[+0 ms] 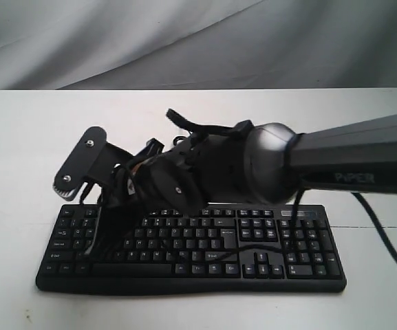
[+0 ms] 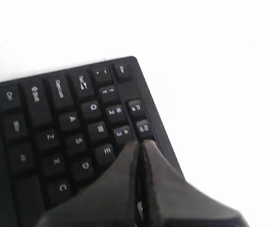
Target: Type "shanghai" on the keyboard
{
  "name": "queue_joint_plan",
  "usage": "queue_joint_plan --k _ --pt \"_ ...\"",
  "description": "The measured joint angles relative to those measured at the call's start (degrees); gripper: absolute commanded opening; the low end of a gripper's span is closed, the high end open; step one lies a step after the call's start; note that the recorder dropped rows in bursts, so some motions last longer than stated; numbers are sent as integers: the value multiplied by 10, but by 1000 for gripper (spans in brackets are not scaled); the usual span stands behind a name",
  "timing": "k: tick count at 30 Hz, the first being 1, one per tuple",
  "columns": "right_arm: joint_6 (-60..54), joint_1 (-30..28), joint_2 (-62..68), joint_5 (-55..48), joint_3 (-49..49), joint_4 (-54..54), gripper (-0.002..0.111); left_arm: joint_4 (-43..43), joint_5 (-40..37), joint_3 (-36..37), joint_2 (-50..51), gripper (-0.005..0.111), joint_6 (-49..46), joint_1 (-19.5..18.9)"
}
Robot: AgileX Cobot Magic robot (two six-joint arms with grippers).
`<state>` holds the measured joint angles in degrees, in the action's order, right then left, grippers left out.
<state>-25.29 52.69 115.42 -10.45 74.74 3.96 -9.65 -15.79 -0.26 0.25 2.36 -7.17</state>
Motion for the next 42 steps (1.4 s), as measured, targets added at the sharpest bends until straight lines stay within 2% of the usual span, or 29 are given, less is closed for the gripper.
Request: queue_joint_plan --k 3,8,42 --pt "0 22 47 -20 65 -3 0 0 0 0 0 0 0 0" --pt "0 37 79 -28 103 -1 0 0 0 0 0 0 0 0" --pt "0 49 134 -13 110 24 0 0 0 0 0 0 0 0"
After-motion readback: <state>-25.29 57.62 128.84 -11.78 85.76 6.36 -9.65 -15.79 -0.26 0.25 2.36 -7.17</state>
